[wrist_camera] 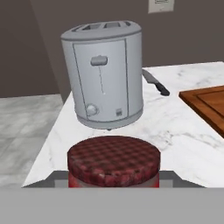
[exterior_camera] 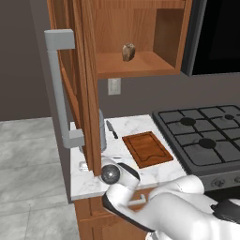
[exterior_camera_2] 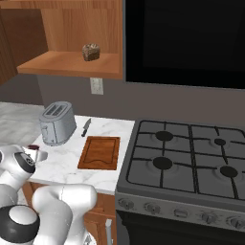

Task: Pick the bread, place it on the cutting board, pick the jam, place it on the counter, and close the cabinet.

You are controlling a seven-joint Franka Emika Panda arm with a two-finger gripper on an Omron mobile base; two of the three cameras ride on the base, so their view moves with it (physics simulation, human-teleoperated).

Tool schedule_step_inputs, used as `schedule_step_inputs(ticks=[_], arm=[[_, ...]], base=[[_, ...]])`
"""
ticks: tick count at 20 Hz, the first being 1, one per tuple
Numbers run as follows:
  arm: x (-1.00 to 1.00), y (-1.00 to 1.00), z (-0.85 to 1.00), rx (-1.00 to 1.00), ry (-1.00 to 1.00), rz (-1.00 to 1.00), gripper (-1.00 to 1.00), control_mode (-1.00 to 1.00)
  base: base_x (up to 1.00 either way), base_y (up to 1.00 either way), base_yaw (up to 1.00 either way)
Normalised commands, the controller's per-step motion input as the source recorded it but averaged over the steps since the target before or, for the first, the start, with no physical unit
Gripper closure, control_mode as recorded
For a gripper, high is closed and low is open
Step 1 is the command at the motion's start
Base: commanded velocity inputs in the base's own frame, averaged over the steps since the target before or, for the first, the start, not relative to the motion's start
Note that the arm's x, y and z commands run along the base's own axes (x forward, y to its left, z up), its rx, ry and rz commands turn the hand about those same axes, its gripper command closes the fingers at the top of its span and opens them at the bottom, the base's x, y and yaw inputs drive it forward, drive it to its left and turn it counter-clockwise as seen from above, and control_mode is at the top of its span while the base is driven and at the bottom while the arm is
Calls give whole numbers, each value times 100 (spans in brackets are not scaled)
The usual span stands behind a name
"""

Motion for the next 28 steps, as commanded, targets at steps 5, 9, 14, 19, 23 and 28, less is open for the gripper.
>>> schedule_step_inputs(ticks=[5,9,14,19,23,28], arm=[[0,18,-9,0,8,0,100,-100],[1,17,-16,0,5,0,100,-100],[20,15,-23,0,0,0,100,-100],[23,12,-23,0,0,0,100,-100],[24,9,-23,0,0,0,100,-100],[21,1,-11,0,-1,0,100,-100]], base=[[0,0,0],[0,0,0],[0,0,0],[0,0,0],[0,0,0],[0,0,0]])
